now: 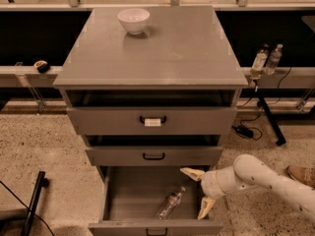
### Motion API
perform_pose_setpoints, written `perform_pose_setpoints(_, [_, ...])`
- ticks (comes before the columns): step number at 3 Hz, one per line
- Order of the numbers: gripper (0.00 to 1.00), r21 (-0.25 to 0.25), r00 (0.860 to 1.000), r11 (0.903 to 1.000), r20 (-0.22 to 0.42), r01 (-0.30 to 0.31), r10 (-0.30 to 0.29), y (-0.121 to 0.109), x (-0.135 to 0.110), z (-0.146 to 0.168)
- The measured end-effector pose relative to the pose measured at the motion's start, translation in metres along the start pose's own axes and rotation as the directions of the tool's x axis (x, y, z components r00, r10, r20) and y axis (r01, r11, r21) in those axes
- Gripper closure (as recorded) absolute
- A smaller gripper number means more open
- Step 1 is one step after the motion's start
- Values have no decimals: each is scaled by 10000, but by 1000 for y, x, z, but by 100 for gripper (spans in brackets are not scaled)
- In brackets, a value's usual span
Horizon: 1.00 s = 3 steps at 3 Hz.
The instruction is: Pick water bottle from bottom drawer and place on counter
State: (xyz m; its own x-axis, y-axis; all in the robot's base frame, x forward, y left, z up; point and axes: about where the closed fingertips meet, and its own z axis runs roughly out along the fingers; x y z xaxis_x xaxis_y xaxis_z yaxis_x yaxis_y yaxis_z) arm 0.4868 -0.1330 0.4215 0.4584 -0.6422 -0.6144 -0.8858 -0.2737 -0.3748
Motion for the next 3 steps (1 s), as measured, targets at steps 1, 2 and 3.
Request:
perform_pose_setpoints(1, [0, 294, 9853, 9871, -721, 1572, -1547, -2, 21, 31])
perform_pose_setpoints(2, [0, 303, 9852, 9870, -730, 1576, -1551, -2, 21, 31])
perform_pose_setpoints(3, [0, 198, 9815, 9873, -1126, 1579, -1547, -11, 36, 53])
